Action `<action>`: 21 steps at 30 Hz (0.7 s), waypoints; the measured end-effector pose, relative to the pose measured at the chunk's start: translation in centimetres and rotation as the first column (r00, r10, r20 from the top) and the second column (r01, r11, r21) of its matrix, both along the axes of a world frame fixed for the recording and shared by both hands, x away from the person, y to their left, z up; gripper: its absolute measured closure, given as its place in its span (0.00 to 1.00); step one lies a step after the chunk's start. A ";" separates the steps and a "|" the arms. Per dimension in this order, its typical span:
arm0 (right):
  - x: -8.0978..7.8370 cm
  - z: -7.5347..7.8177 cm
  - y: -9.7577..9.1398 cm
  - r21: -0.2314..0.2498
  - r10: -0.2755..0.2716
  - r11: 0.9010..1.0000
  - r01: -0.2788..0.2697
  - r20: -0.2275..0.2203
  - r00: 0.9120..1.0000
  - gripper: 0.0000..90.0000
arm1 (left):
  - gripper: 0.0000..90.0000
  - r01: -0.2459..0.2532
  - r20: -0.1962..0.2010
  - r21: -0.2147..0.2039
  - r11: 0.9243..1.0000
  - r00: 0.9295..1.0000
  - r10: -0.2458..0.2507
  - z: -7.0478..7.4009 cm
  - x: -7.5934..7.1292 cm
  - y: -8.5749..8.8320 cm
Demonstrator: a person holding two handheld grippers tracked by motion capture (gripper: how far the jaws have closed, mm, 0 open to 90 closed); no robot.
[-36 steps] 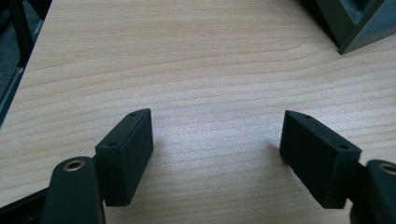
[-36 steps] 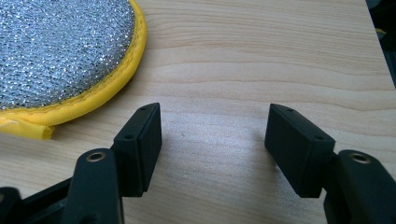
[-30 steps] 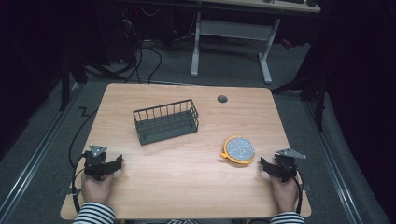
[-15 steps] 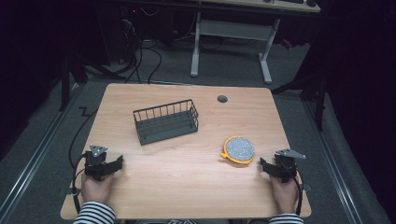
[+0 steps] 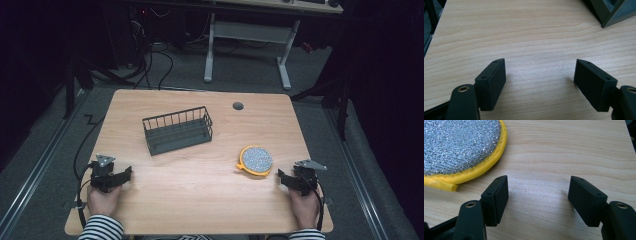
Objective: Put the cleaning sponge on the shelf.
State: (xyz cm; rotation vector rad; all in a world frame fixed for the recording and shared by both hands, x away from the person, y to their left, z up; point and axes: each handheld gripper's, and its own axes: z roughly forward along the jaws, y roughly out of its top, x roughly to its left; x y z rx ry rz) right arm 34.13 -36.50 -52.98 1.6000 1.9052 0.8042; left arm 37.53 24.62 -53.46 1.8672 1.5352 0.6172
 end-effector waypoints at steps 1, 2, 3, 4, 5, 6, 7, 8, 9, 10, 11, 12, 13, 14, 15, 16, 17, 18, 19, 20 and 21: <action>0.0 0.0 0.0 0.000 0.000 1.000 0.000 0.000 1.000 0.36 | 0.30 0.000 -0.001 -0.007 1.000 1.000 0.000 0.1 0.0 0.0; 0.0 0.0 0.0 0.000 0.001 1.000 -0.001 0.000 1.000 0.36 | 0.30 -0.004 0.004 -0.008 1.000 1.000 0.004 0.1 0.0 -0.1; 0.0 0.0 0.0 -0.001 0.003 1.000 -0.003 0.001 1.000 0.36 | 0.30 -0.006 0.006 -0.012 1.000 1.000 0.006 0.2 -0.1 -0.1; 0.0 0.0 0.0 -0.001 0.003 1.000 -0.003 0.001 1.000 0.36 | 0.30 -0.008 0.006 -0.021 1.000 1.000 0.008 0.3 -0.1 -0.1; 0.0 0.0 0.0 -0.001 0.003 1.000 -0.003 0.001 1.000 0.36 | 0.30 -0.008 0.009 -0.034 0.999 1.000 0.009 0.4 -0.1 -0.1; 0.0 0.0 0.0 -0.001 0.003 1.000 -0.003 0.001 1.000 0.36 | 0.30 -0.008 0.008 -0.051 0.999 1.000 0.009 0.4 -0.1 -0.1; 0.0 0.0 0.0 -0.001 0.003 1.000 -0.003 0.001 1.000 0.36 | 0.30 -0.003 0.005 -0.063 0.998 1.000 0.003 0.5 0.0 0.0; 0.0 0.0 0.0 -0.001 0.003 1.000 -0.003 0.001 1.000 0.36 | 0.30 0.004 0.003 -0.063 0.998 1.000 -0.004 0.6 0.0 -0.1; 0.0 0.0 0.0 -0.001 0.003 1.000 -0.003 0.001 1.000 0.36 | 0.30 0.010 0.002 -0.057 0.998 1.000 -0.010 0.8 0.1 -0.2; 0.0 0.0 0.0 0.000 0.002 1.000 -0.002 0.000 1.000 0.36 | 0.30 0.016 0.002 -0.052 0.999 1.000 -0.016 1.0 0.1 -0.2; 0.0 0.0 0.0 0.000 0.002 1.000 -0.002 0.000 1.000 0.36 | 0.30 0.021 0.005 -0.054 0.998 1.000 -0.021 1.3 0.1 -0.3; 0.0 0.0 0.0 0.000 0.002 1.000 -0.002 0.000 1.000 0.36 | 0.30 0.026 0.009 -0.061 0.998 1.000 -0.025 1.6 0.2 -0.4; 0.0 0.0 0.0 0.000 0.002 1.000 -0.002 0.000 1.000 0.36 | 0.30 0.028 0.017 -0.072 0.997 0.999 -0.027 1.9 0.2 -0.5; 0.0 0.0 0.0 0.000 0.002 1.000 -0.002 0.000 1.000 0.36 | 0.30 0.034 0.022 -0.077 0.996 0.999 -0.032 2.3 0.2 -0.5; 0.0 0.0 0.0 -0.001 0.004 1.000 -0.004 0.001 1.000 0.36 | 0.30 0.039 0.026 -0.078 0.996 0.999 -0.037 2.6 0.3 -0.6; 0.0 0.0 0.0 -0.001 0.004 1.000 -0.004 0.000 1.000 0.36 | 0.30 0.044 0.028 -0.082 0.996 0.999 -0.042 2.9 0.4 -0.7; 0.0 0.0 0.0 -0.001 0.004 1.000 -0.004 0.000 1.000 0.36 | 0.30 0.048 0.030 -0.088 0.995 0.999 -0.045 3.2 0.4 -0.9; 0.0 0.0 0.0 -0.001 0.004 1.000 -0.004 0.000 1.000 0.36 | 0.30 0.056 0.027 -0.089 0.994 0.998 -0.054 3.5 0.5 -1.0; 0.0 0.0 0.0 -0.001 0.004 1.000 -0.004 0.000 1.000 0.36 | 0.30 0.061 0.028 -0.091 0.994 0.998 -0.059 3.7 0.6 -1.1; 0.0 0.0 0.0 -0.001 0.004 1.000 -0.004 0.000 1.000 0.36 | 0.30 0.070 0.024 -0.085 0.994 0.997 -0.069 4.0 0.7 -1.2; 0.0 0.0 0.0 -0.001 0.004 1.000 -0.004 0.000 1.000 0.36 | 0.30 0.075 0.025 -0.084 0.994 0.997 -0.074 4.3 0.8 -1.4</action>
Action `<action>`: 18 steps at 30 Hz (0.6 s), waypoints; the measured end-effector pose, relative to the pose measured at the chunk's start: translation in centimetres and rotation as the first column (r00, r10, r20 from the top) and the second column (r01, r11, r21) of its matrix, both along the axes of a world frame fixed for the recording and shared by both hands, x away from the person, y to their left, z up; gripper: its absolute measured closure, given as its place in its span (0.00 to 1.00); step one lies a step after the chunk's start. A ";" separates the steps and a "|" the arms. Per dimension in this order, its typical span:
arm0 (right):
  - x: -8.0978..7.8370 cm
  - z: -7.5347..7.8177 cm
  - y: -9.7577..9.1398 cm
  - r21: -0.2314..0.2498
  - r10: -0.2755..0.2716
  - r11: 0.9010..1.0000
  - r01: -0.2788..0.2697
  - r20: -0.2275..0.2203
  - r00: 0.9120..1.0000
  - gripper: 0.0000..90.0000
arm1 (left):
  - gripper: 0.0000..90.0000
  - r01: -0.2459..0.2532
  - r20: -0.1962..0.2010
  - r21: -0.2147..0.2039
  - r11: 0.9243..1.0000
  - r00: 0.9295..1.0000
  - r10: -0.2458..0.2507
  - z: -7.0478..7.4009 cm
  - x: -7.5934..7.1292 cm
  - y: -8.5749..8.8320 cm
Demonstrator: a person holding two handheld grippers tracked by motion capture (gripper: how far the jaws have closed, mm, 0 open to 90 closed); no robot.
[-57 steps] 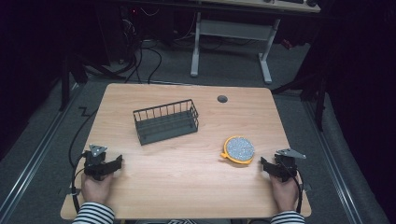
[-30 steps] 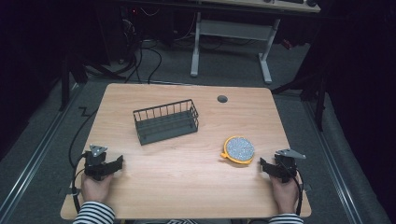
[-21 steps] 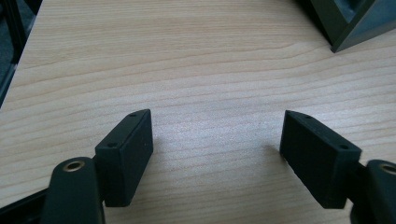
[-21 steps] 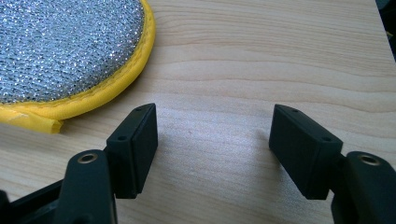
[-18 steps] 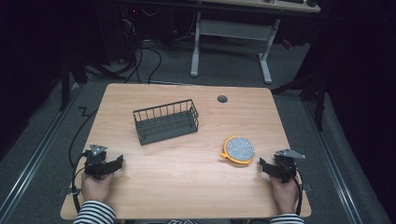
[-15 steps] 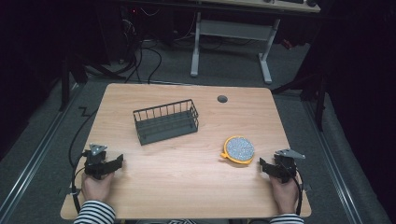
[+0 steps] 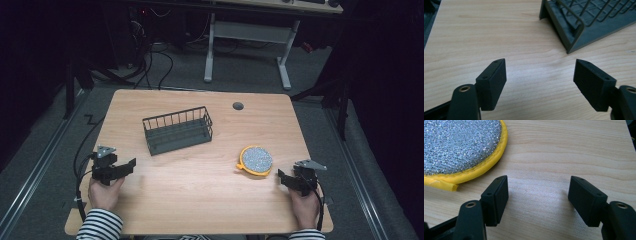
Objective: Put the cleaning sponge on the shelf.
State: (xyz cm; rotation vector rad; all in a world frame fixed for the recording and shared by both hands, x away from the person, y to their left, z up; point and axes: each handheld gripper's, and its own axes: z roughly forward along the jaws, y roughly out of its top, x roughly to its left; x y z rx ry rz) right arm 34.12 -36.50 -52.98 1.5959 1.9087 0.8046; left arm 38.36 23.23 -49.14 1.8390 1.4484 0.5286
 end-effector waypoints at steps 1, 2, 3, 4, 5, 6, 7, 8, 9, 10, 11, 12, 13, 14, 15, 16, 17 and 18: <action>0.0 0.0 0.0 0.000 0.000 1.000 0.000 0.000 1.000 0.36 | 0.30 0.000 0.001 -0.003 1.000 1.000 0.000 0.3 0.1 -0.1; 0.0 0.0 0.0 0.000 0.000 1.000 0.000 0.000 1.000 0.36 | 0.30 0.007 -0.002 -0.008 1.000 1.000 -0.007 0.6 0.2 -0.2; 0.0 0.0 0.0 0.000 0.000 1.000 0.000 0.000 1.000 0.36 | 0.30 0.011 0.000 -0.015 1.000 1.000 -0.011 0.9 0.2 -0.3; 0.0 0.0 0.0 0.001 -0.001 1.000 0.001 0.000 1.000 0.36 | 0.30 0.014 0.003 -0.027 1.000 1.000 -0.014 1.2 0.3 -0.4; 0.0 0.0 0.0 0.000 0.001 1.000 -0.001 0.000 1.000 0.36 | 0.30 0.019 0.005 -0.033 0.999 1.000 -0.019 1.6 0.3 -0.5; 0.0 0.0 0.0 0.000 0.001 1.000 -0.001 0.000 1.000 0.36 | 0.30 0.028 0.007 -0.037 0.999 1.000 -0.028 1.9 0.4 -0.6; 0.0 0.0 0.0 0.000 0.001 1.000 -0.001 0.000 1.000 0.36 | 0.30 0.035 0.014 -0.044 0.998 0.999 -0.034 2.2 0.4 -0.7; 0.0 0.0 0.0 0.000 0.001 1.000 -0.001 0.000 1.000 0.36 | 0.30 0.044 0.020 -0.050 0.998 0.999 -0.043 2.5 0.4 -0.8; 0.0 0.0 0.0 0.000 0.001 1.000 -0.001 0.000 1.000 0.36 | 0.30 0.052 0.018 -0.052 0.997 0.999 -0.051 2.8 0.5 -0.9; 0.0 0.0 0.0 0.000 0.001 1.000 -0.001 0.000 1.000 0.36 | 0.30 0.057 0.020 -0.058 0.997 0.998 -0.056 3.1 0.6 -1.1; 0.0 0.0 0.0 0.000 0.000 1.000 0.000 -0.001 1.000 0.36 | 0.30 0.064 0.019 -0.056 0.996 0.998 -0.063 3.4 0.7 -1.2; 0.0 0.0 0.0 0.000 0.001 1.000 -0.001 -0.001 1.000 0.36 | 0.30 0.065 0.023 -0.057 0.996 0.998 -0.064 3.7 0.8 -1.4; 0.0 0.0 0.0 0.001 0.001 1.000 -0.001 -0.001 1.000 0.36 | 0.30 0.071 0.020 -0.054 0.996 0.997 -0.070 4.0 1.0 -1.5; 0.0 0.0 0.0 0.001 0.001 1.000 -0.001 -0.001 1.000 0.36 | 0.30 0.073 0.019 -0.054 0.996 0.997 -0.073 4.3 1.2 -1.6; 0.0 0.0 0.0 0.001 0.001 1.000 -0.001 -0.001 1.000 0.36 | 0.30 0.076 0.019 -0.053 0.996 0.997 -0.076 4.7 1.4 -1.7; 0.0 0.0 0.0 0.001 0.002 1.000 -0.002 -0.001 1.000 0.36 | 0.30 0.077 0.021 -0.057 0.995 0.997 -0.076 4.9 1.5 -1.8; 0.0 0.0 0.0 0.000 0.002 1.000 -0.002 -0.001 1.000 0.36 | 0.30 0.080 0.019 -0.057 0.995 0.997 -0.079 5.2 1.7 -2.0; 0.0 0.0 0.0 -0.001 0.002 1.000 -0.002 -0.003 1.000 0.36 | 0.30 0.082 0.017 -0.056 0.995 0.997 -0.081 5.5 2.0 -2.1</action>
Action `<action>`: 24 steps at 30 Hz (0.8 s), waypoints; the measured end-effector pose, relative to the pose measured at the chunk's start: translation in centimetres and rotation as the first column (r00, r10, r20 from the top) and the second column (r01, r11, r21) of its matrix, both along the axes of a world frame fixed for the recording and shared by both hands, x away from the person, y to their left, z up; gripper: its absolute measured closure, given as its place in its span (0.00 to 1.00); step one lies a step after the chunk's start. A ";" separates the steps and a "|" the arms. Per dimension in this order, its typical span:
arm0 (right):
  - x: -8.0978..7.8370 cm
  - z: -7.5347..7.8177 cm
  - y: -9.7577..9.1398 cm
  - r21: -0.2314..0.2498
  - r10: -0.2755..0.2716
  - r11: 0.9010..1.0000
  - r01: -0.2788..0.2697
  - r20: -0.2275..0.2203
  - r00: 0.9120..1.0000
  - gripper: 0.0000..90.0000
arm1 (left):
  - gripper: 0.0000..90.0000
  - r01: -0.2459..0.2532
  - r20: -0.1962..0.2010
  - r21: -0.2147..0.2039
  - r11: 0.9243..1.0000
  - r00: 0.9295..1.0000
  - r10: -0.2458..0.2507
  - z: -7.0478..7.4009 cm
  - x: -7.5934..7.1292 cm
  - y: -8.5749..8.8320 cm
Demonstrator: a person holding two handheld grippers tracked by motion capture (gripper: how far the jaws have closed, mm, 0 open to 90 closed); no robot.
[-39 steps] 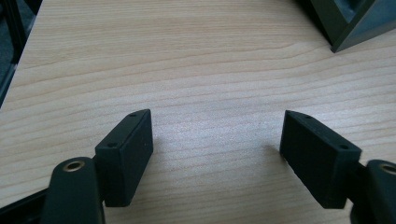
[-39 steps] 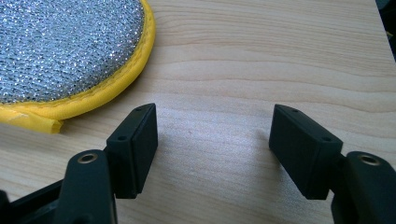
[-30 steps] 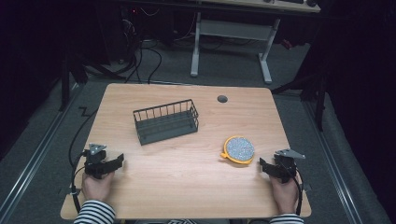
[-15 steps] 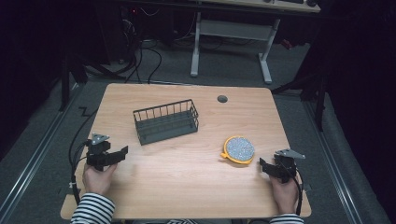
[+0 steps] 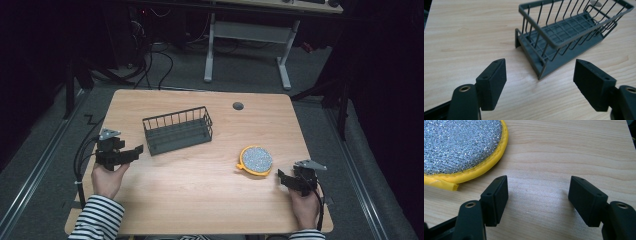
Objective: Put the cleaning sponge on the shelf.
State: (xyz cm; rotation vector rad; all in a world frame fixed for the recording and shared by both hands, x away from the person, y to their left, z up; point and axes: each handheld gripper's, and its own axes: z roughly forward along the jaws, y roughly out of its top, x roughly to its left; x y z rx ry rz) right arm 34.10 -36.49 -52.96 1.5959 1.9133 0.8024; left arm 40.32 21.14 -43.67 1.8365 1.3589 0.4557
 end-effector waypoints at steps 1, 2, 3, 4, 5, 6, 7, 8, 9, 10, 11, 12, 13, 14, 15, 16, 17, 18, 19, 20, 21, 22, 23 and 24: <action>0.0 0.0 0.0 0.000 0.000 1.000 0.000 0.000 1.000 0.36 | 0.30 0.002 -0.003 -0.002 1.000 1.000 -0.002 0.2 0.2 -0.1; 0.0 0.0 0.0 0.000 0.000 1.000 0.000 0.000 1.000 0.36 | 0.30 0.005 -0.005 -0.001 1.000 1.000 -0.005 0.4 0.5 -0.2; 0.0 0.0 0.0 0.000 0.001 1.000 -0.001 0.000 1.000 0.36 | 0.30 0.006 -0.009 0.001 1.000 1.000 -0.006 0.7 0.8 -0.3; 0.0 0.0 0.0 0.000 0.002 1.000 -0.002 0.002 1.000 0.36 | 0.30 0.008 -0.013 0.000 1.000 1.000 -0.008 0.8 1.0 -0.4; 0.0 0.0 0.0 0.001 0.002 1.000 -0.002 0.003 1.000 0.36 | 0.30 0.010 -0.022 0.002 1.000 1.000 -0.010 1.0 1.4 -0.5; 0.0 0.0 0.0 0.000 0.001 1.000 -0.001 0.000 1.000 0.36 | 0.30 0.012 -0.031 0.002 1.000 0.999 -0.012 1.2 1.7 -0.7; 0.0 0.0 0.0 0.001 0.003 1.000 -0.003 0.002 1.000 0.36 | 0.31 0.014 -0.035 -0.005 1.000 0.999 -0.014 1.4 2.0 -0.7; 0.0 0.0 0.0 0.003 0.003 1.000 -0.003 0.001 1.000 0.36 | 0.31 0.016 -0.040 -0.012 1.000 0.999 -0.016 1.5 2.3 -0.8; 0.0 0.0 0.0 0.003 0.004 1.000 -0.004 0.002 1.000 0.36 | 0.31 0.016 -0.045 -0.006 1.000 0.999 -0.017 1.7 2.6 -0.9; 0.0 0.0 0.0 0.002 0.005 1.000 -0.005 0.003 1.000 0.36 | 0.31 0.013 -0.047 0.004 1.000 0.999 -0.013 1.8 2.9 -1.1; 0.0 0.0 0.0 0.002 0.005 1.000 -0.005 0.002 1.000 0.36 | 0.32 0.011 -0.048 0.011 1.000 0.999 -0.010 1.9 3.2 -1.2; 0.0 0.0 0.0 0.002 0.005 1.000 -0.005 0.003 1.000 0.36 | 0.33 0.012 -0.054 0.015 1.000 0.998 -0.011 1.9 3.5 -1.3; 0.0 0.0 0.0 0.002 0.005 1.000 -0.005 0.002 1.000 0.36 | 0.33 0.011 -0.058 0.024 1.000 0.998 -0.010 2.0 3.8 -1.4; 0.0 0.0 0.0 0.003 0.005 1.000 -0.005 0.002 1.000 0.36 | 0.33 0.011 -0.063 0.034 0.999 0.998 -0.009 2.0 4.1 -1.6; 0.0 0.0 0.0 0.002 0.005 1.000 -0.005 0.002 1.000 0.36 | 0.34 0.013 -0.068 0.045 0.999 0.998 -0.010 1.9 4.4 -1.8; 0.0 0.0 0.0 0.003 0.005 1.000 -0.005 0.002 1.000 0.36 | 0.34 0.016 -0.070 0.047 0.999 0.997 -0.013 1.9 4.6 -2.0; 0.0 0.0 0.0 0.003 0.005 1.000 -0.005 0.002 1.000 0.36 | 0.35 0.019 -0.077 0.050 0.999 0.997 -0.015 1.9 4.9 -2.2; 0.0 0.0 0.0 0.003 0.005 1.000 -0.005 0.002 1.000 0.36 | 0.35 0.018 -0.079 0.062 0.998 0.997 -0.013 1.8 5.1 -2.4; 0.0 0.0 0.0 0.002 0.006 1.000 -0.006 0.002 1.000 0.36 | 0.36 0.019 -0.080 0.074 0.997 0.997 -0.013 1.7 5.3 -2.6; 0.0 0.0 0.0 0.002 0.006 1.000 -0.006 0.002 1.000 0.36 | 0.37 0.014 -0.081 0.082 0.997 0.997 -0.007 1.7 5.5 -2.7; 0.0 0.0 0.0 0.002 0.006 1.000 -0.006 0.002 1.000 0.36 | 0.38 0.008 -0.081 0.085 0.996 0.997 -0.001 1.5 5.7 -2.9; 0.0 0.0 0.0 0.002 0.006 1.000 -0.006 0.002 1.000 0.36 | 0.39 0.006 -0.085 0.088 0.996 0.996 0.001 1.4 6.0 -3.0; 0.0 0.0 0.0 0.002 0.007 1.000 -0.007 0.002 1.000 0.36 | 0.39 0.004 -0.088 0.095 0.996 0.996 0.004 1.3 6.2 -3.1; 0.0 0.0 0.0 0.002 0.007 1.000 -0.007 0.002 1.000 0.36 | 0.40 0.008 -0.094 0.105 0.994 0.996 0.002 1.2 6.4 -3.3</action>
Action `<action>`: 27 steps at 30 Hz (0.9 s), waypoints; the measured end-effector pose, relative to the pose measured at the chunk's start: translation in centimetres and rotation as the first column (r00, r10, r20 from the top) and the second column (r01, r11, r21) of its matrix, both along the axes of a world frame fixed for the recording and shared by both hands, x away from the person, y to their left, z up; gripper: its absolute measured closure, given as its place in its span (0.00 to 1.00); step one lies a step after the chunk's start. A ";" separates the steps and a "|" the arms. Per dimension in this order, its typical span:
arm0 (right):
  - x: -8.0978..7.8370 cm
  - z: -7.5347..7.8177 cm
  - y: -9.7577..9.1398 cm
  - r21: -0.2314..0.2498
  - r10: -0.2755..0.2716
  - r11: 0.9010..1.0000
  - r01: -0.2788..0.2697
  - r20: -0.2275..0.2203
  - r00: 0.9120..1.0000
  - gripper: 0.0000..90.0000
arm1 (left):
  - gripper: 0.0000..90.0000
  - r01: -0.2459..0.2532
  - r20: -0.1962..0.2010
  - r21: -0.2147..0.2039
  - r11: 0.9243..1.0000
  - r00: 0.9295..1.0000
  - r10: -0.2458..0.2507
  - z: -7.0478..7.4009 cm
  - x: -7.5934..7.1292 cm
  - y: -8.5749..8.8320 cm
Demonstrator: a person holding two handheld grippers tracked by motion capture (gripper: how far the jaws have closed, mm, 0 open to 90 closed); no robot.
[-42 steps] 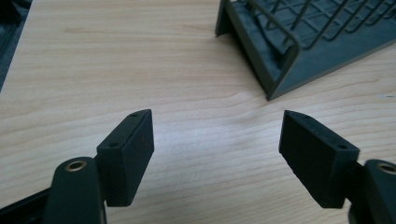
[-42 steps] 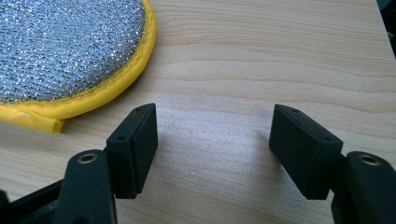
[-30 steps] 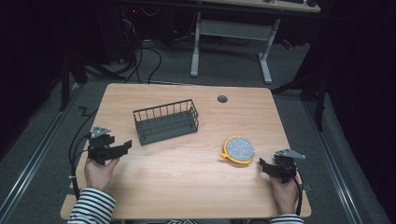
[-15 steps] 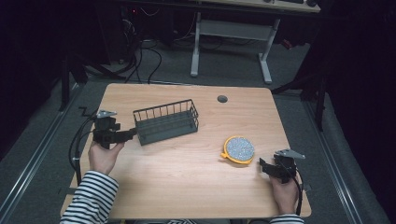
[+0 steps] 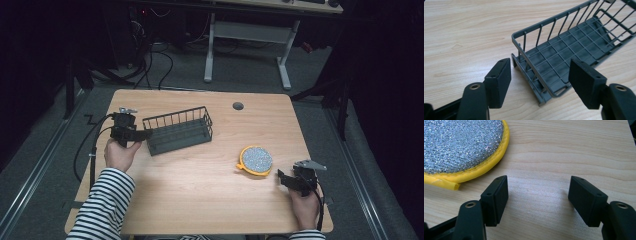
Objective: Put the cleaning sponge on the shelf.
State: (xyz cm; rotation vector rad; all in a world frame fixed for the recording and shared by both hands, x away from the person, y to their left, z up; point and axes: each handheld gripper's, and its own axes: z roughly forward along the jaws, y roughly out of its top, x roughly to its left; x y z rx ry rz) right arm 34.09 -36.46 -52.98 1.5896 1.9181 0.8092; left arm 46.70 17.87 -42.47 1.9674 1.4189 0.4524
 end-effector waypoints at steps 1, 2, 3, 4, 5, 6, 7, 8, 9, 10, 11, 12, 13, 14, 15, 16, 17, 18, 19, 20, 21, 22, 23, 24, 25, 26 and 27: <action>0.0 0.0 0.0 0.000 -0.001 1.000 0.001 0.000 1.000 0.36 | 0.40 0.003 0.001 0.009 1.000 1.000 -0.003 -0.1 0.1 -0.2; 0.0 0.0 0.0 0.000 0.000 1.000 0.000 0.000 1.000 0.36 | 0.41 0.008 -0.004 0.009 1.000 1.000 -0.008 -0.2 0.3 -0.2; 0.0 0.0 0.0 0.000 0.000 1.000 0.000 0.000 1.000 0.36 | 0.41 0.006 -0.011 0.006 1.000 1.000 -0.006 -0.4 0.4 -0.3; 0.0 0.0 0.0 0.000 0.000 1.000 0.000 0.000 1.000 0.36 | 0.41 0.007 -0.017 0.010 1.000 1.000 -0.006 -0.6 0.5 -0.4; 0.0 0.0 0.0 0.000 0.000 1.000 0.000 0.000 1.000 0.36 | 0.42 0.004 -0.024 0.017 1.000 1.000 -0.004 -0.7 0.6 -0.5; 0.0 0.0 0.0 0.000 -0.001 1.000 0.001 -0.001 1.000 0.36 | 0.43 0.005 -0.028 0.021 1.000 1.000 -0.004 -0.9 0.7 -0.5; 0.0 0.0 0.0 0.000 0.000 1.000 0.000 0.000 1.000 0.36 | 0.44 0.008 -0.031 0.022 1.000 0.999 -0.008 -1.0 0.8 -0.5; 0.0 0.0 0.0 0.000 0.000 1.000 0.000 0.000 1.000 0.36 | 0.49 0.017 -0.032 0.019 1.000 0.999 -0.017 -1.1 0.9 -0.6; 0.0 0.0 0.0 0.000 0.001 1.000 -0.001 0.000 1.000 0.36 | 0.51 0.023 -0.035 0.020 1.000 0.999 -0.023 -1.2 0.9 -0.7; 0.0 0.0 0.0 0.000 0.001 1.000 -0.001 0.000 1.000 0.36 | 0.51 0.023 -0.034 0.023 0.999 0.999 -0.022 -1.3 1.0 -0.7; 0.0 0.0 0.0 0.000 0.000 1.000 0.000 0.000 1.000 0.36 | 0.53 0.026 -0.036 0.022 0.999 0.999 -0.026 -1.3 1.0 -0.8; 0.0 0.0 0.0 0.000 0.001 1.000 -0.001 0.000 1.000 0.36 | 0.54 0.026 -0.038 0.024 0.999 0.999 -0.025 -1.4 1.0 -0.8; 0.0 0.0 0.0 -0.001 0.001 1.000 -0.001 0.000 1.000 0.36 | 0.56 0.022 -0.038 0.026 0.999 0.999 -0.021 -1.4 1.0 -0.9; 0.0 0.0 0.0 -0.001 0.002 1.000 -0.002 0.000 1.000 0.36 | 0.57 0.018 -0.037 0.031 0.999 0.999 -0.017 -1.4 1.0 -0.9; 0.0 0.0 0.0 0.000 0.000 1.000 0.000 0.000 1.000 0.36 | 0.59 0.017 -0.036 0.037 0.999 0.999 -0.016 -1.4 1.0 -0.9; 0.0 0.0 0.0 0.000 0.001 1.000 -0.001 0.000 1.000 0.36 | 0.60 0.016 -0.037 0.041 0.999 0.999 -0.015 -1.4 1.0 -0.8; 0.0 0.0 0.0 0.000 0.000 1.000 0.000 0.000 1.000 0.36 | 0.62 0.017 -0.038 0.044 0.999 0.999 -0.015 -1.4 1.0 -0.8; 0.0 0.0 0.0 0.001 0.000 1.000 0.000 -0.001 1.000 0.36 | 0.64 0.019 -0.039 0.048 0.999 0.999 -0.017 -1.4 0.9 -0.8; 0.0 0.0 0.0 0.000 0.000 1.000 0.000 0.000 1.000 0.36 | 0.65 0.022 -0.040 0.054 0.998 0.999 -0.019 -1.4 0.9 -0.8; 0.0 0.0 0.0 0.000 0.001 1.000 -0.001 0.000 1.000 0.36 | 0.68 0.023 -0.043 0.056 0.998 0.999 -0.021 -1.4 0.9 -0.7; 0.0 0.0 0.0 0.000 0.001 1.000 -0.001 0.000 1.000 0.36 | 0.68 0.024 -0.044 0.061 0.998 0.999 -0.021 -1.5 0.9 -0.7; 0.0 0.0 0.0 0.000 0.000 1.000 0.000 -0.001 1.000 0.36 | 0.69 0.027 -0.045 0.063 0.998 0.999 -0.024 -1.5 0.9 -0.7; 0.0 0.0 0.0 0.000 0.000 1.000 0.000 0.000 1.000 0.36 | 0.70 0.030 -0.048 0.061 0.998 0.998 -0.027 -1.5 0.8 -0.7; 0.0 0.0 0.0 -0.001 0.001 1.000 -0.001 0.000 1.000 0.36 | 0.70 0.031 -0.049 0.055 0.998 0.998 -0.029 -1.6 0.8 -0.7; 0.0 0.0 0.0 0.000 0.000 1.000 0.000 0.000 1.000 0.36 | 0.71 0.034 -0.049 0.051 0.998 0.998 -0.032 -1.6 0.8 -0.6; 0.0 0.0 0.0 0.000 0.000 1.000 0.000 0.000 1.000 0.36 | 0.71 0.034 -0.045 0.049 0.998 0.998 -0.031 -1.6 0.7 -0.6; 0.0 0.0 0.0 -0.001 0.001 1.000 -0.001 0.000 1.000 0.36 | 0.71 0.034 -0.042 0.047 0.998 0.999 -0.032 -1.6 0.7 -0.6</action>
